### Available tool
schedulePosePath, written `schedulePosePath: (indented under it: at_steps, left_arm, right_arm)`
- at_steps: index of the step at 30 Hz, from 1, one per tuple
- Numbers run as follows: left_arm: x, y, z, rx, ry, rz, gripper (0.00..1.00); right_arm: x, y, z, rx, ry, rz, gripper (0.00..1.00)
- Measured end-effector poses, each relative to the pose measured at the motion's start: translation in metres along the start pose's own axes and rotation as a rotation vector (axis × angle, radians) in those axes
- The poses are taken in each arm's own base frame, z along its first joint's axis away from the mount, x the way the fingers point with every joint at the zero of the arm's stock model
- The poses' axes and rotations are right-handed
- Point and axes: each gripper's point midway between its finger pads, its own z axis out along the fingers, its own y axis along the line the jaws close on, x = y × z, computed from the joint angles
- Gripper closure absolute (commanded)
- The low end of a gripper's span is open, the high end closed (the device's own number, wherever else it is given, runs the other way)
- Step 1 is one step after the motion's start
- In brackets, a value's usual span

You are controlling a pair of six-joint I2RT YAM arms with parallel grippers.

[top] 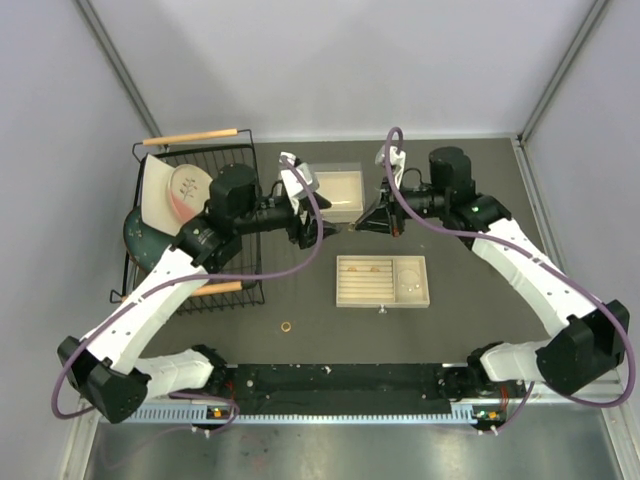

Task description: Organize the mixed jewelry

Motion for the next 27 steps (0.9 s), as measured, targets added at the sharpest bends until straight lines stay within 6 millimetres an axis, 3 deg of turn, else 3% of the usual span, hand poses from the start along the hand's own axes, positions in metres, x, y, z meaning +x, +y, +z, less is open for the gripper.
schedulePosePath:
  at_steps: [12,17,27]
  left_arm:
    - [0.032,-0.025,0.013,0.260,0.060,-0.066,0.42]
    - [0.035,-0.029,0.015,0.288,0.063,-0.079,0.50]
    - [0.032,-0.031,0.020,0.329,0.056,-0.115,0.57]
  right_arm:
    - [-0.007,0.020,-0.006,-0.080,-0.006,-0.022,1.00]
    - [-0.008,0.022,-0.006,-0.088,-0.008,-0.025,1.00]
    - [-0.008,0.027,-0.003,-0.102,-0.004,-0.031,1.00]
